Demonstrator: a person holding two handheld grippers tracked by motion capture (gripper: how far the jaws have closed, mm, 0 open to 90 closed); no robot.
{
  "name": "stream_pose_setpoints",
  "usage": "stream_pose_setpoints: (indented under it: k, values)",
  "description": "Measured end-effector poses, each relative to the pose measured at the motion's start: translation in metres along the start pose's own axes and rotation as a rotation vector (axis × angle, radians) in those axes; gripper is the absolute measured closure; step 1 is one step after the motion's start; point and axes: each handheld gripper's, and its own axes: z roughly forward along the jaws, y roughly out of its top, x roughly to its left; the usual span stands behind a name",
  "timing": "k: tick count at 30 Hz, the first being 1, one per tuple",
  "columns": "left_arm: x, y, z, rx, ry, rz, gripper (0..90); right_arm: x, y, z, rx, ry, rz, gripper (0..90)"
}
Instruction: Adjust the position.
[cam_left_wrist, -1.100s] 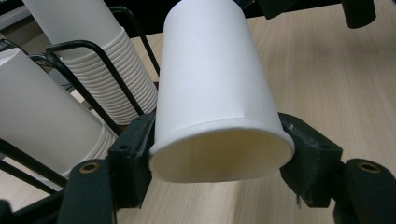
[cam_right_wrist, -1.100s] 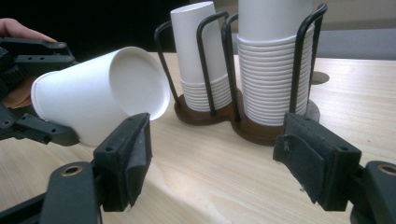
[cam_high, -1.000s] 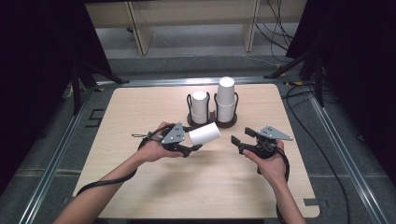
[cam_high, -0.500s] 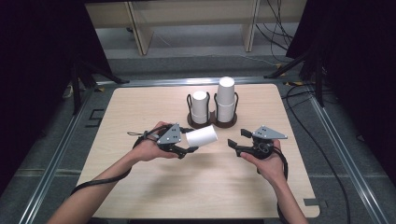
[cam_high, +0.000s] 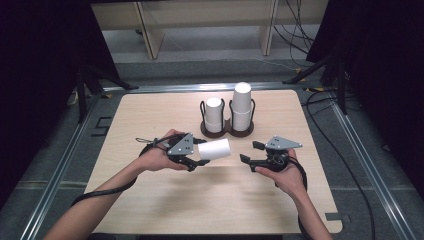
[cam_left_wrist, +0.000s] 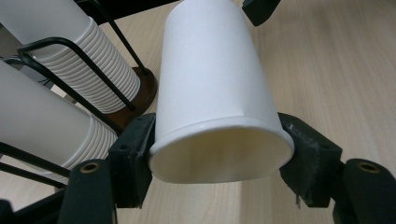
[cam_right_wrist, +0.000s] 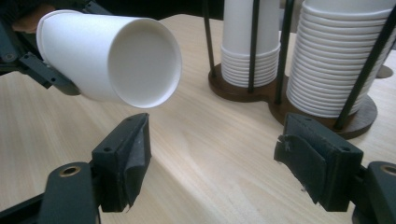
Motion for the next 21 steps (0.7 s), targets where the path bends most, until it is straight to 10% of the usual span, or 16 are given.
stream_pose_setpoints:
  k: [21]
  values:
    - [0.003, 0.017, -0.006, 0.142, -0.101, 0.106, 33.9, 0.003, 0.003, 0.008, 0.094, 0.110, -0.094, 24.8]
